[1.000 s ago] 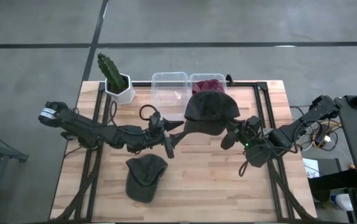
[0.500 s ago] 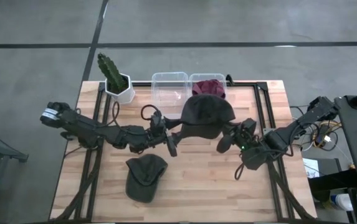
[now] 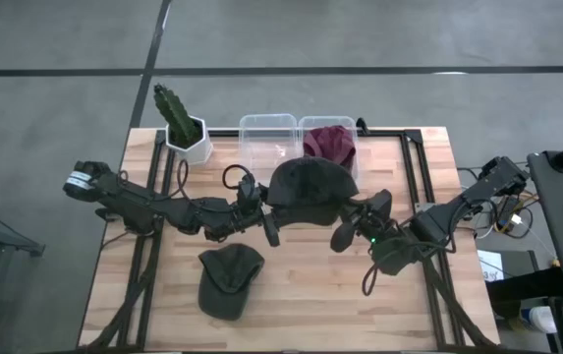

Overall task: Pick & Place hat
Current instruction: Put the right black cap into the left transparent bin

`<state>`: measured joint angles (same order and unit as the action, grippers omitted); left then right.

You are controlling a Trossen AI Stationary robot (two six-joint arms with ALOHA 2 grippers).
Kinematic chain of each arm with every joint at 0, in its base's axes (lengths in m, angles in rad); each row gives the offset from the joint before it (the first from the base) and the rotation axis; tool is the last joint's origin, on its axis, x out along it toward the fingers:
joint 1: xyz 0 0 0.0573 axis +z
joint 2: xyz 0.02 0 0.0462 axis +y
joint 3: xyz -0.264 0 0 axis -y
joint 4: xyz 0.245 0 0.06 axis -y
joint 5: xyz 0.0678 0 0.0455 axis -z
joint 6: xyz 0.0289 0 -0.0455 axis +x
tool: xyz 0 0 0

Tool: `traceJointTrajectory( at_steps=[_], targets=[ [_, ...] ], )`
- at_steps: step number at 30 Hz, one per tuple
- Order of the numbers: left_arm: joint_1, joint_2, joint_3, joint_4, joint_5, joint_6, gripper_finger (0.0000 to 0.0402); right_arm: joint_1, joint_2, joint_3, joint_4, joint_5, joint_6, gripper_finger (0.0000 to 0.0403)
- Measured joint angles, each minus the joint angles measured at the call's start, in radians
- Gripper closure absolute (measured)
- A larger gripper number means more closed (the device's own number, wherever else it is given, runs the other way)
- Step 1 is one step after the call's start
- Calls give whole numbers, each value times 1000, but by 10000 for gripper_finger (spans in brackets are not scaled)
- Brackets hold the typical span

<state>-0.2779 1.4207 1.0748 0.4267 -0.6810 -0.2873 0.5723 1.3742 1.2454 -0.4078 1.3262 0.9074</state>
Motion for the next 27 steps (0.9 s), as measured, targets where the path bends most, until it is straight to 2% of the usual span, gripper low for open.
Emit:
traceJointTrajectory(
  at_steps=[5, 14, 19, 27],
  targets=[
    [0, 0, 0, -1, 3, 0, 217, 0, 41, 58, -3, -2, -59, 390],
    [0, -1, 0, -12, 11, -1, 379, 1, 62, 99, -7, -3, -102, 390],
    [-1, -1, 0, -23, 14, -2, 384, 2, 61, 86, -7, -16, -93, 383],
    [-1, -1, 0, -17, 21, -3, 389, 1, 56, 86, -8, -68, -104, 324]
  ],
)
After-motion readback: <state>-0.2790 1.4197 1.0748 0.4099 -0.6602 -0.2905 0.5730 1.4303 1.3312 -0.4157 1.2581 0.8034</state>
